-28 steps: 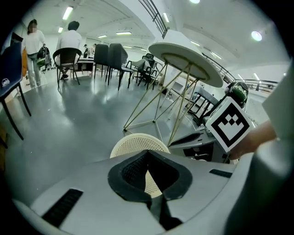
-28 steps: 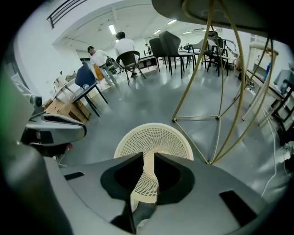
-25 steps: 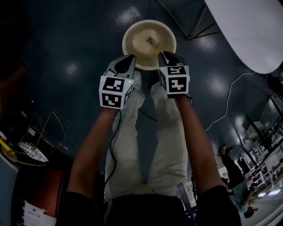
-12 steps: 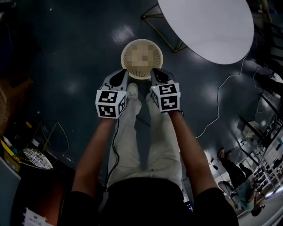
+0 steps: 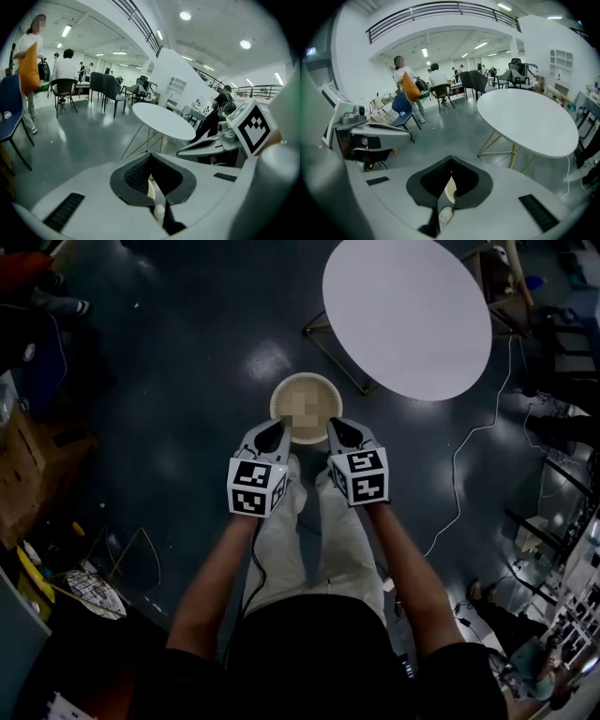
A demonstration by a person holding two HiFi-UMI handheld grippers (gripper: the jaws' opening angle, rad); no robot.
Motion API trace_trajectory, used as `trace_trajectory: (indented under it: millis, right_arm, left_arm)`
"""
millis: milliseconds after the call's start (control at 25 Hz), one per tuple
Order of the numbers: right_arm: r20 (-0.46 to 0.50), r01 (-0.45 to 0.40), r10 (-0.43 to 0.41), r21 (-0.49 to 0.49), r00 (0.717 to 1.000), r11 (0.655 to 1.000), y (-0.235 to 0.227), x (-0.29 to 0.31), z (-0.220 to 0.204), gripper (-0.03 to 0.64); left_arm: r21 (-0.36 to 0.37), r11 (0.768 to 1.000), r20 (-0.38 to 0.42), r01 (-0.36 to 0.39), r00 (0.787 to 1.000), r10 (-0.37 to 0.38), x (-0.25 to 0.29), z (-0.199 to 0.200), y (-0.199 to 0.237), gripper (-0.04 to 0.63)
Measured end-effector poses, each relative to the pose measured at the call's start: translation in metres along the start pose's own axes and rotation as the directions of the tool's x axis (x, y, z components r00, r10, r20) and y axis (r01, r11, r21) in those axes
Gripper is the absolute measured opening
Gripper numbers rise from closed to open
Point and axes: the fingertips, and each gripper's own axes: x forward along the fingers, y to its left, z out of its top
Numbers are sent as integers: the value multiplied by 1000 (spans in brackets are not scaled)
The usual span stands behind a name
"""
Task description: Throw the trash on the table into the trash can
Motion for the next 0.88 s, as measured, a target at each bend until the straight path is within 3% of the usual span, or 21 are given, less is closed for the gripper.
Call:
trace_trajectory:
  millis: [160, 320, 520, 880]
  right_arm:
    - [39, -1, 1, -1, 999, 1000, 8, -45, 34, 20]
    - [105, 9, -10, 9, 994, 1000, 16, -87, 78, 20]
    - [202, 14, -11, -14, 979, 1000, 34, -130, 134, 20]
    - [325, 5, 10, -46, 946, 999, 49, -186, 197, 20]
  left_arm:
    - [44, 999, 30, 24, 999, -25, -28, 41, -24, 15]
    - [43, 996, 93, 72, 993, -76, -57, 86, -47, 15]
    - [114, 988, 145, 104, 982, -120, -84, 134, -65, 15]
    - [145, 986, 231, 84, 966, -116, -122, 196, -72, 15]
